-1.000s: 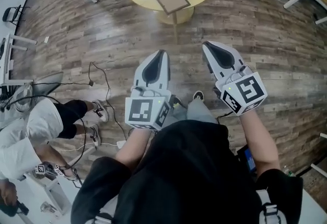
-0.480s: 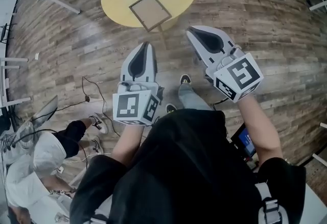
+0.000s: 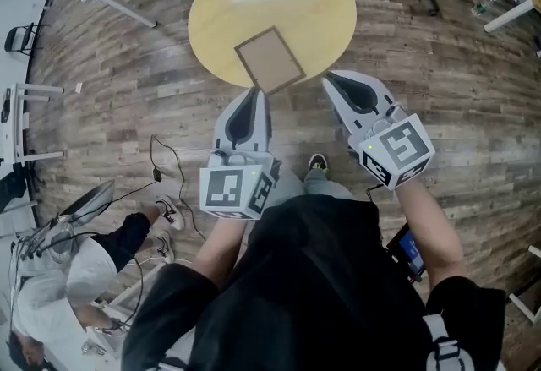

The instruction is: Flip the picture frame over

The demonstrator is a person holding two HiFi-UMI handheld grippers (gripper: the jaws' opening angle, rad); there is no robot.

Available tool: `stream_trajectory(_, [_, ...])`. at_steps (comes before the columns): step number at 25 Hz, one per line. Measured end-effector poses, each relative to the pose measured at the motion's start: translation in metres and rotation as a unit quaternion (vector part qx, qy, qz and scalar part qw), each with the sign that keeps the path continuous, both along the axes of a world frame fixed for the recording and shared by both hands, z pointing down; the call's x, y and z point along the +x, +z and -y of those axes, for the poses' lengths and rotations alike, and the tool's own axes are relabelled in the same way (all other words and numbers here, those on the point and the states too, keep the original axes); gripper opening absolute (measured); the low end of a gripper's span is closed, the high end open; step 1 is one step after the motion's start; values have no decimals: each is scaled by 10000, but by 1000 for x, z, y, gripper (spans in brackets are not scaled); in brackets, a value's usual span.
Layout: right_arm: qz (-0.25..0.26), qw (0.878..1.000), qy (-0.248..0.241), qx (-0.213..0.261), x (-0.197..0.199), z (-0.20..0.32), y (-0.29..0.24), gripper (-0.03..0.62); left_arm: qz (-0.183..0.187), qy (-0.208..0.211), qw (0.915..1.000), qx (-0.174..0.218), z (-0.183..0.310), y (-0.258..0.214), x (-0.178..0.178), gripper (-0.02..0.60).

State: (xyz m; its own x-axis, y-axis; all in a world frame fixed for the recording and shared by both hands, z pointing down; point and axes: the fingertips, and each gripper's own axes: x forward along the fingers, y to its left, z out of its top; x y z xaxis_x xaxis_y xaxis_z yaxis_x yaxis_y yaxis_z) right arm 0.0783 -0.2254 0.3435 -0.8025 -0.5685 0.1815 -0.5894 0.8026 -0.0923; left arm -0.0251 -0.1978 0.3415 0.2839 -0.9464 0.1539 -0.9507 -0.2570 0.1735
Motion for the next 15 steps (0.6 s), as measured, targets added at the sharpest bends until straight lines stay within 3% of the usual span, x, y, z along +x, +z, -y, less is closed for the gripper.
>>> stream_trajectory(7, [-175,9998,-67,-65,-23,41,19,18,40,-46,9999,-98,49,13,-27,29])
stream_trajectory(15, [-934,9943,-492,117,-90,83,43,18,-57,143,9998,-152,109,23,-80,29])
